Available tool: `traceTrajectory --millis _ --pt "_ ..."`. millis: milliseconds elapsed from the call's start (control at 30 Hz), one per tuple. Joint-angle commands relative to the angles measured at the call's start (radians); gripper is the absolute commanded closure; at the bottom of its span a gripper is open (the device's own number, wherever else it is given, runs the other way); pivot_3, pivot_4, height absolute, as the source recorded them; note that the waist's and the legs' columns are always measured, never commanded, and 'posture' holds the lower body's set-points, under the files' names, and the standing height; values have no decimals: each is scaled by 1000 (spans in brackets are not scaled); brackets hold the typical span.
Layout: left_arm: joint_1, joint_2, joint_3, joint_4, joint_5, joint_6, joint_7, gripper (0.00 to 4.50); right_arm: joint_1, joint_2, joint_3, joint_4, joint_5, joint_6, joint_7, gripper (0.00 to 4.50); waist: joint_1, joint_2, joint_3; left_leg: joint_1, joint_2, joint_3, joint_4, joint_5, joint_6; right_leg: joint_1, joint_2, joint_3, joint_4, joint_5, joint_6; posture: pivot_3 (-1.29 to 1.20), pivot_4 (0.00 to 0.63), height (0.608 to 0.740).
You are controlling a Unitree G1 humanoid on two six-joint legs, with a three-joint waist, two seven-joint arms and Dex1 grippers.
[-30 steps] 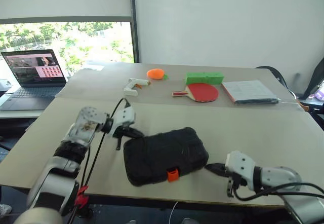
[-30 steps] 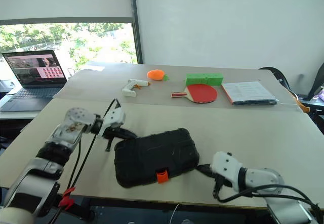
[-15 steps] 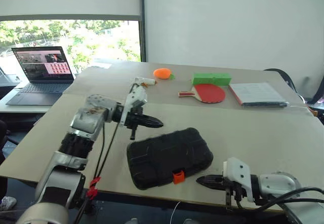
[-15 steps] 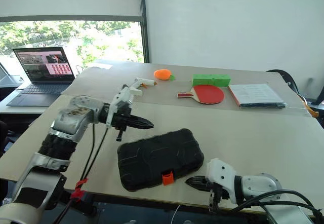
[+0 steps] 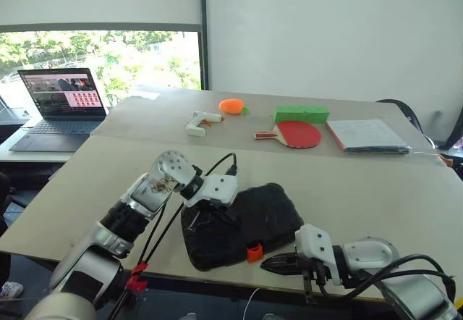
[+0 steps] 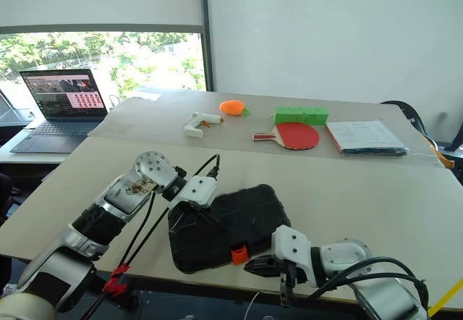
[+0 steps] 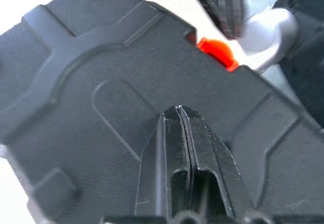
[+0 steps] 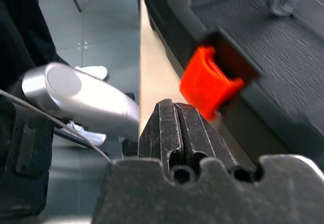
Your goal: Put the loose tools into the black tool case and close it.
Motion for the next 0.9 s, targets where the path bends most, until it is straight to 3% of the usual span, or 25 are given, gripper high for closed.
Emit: traceTrajectory --millis 33,533,900 --pt "14 -14 -44 36 53 15 9 4452 -40 28 17 15 -8 3 -13 4500 0 0 0 0 0 0 0 0 0 0 0 0 0 0 0 0 150 736" --pt "20 -39 -34 54 55 33 30 4452 -59 103 38 117 -146 -78 -104 4500 -5 -3 -8 4 1 1 0 1 0 2 1 1 0 -2 4 0 150 736" --pt "27 -49 -23 43 41 63 27 4452 -77 157 50 257 -305 -259 -194 4500 -8 -5 -9 5 3 1 0 1 0 2 3 2 0 -2 3 0 150 736"
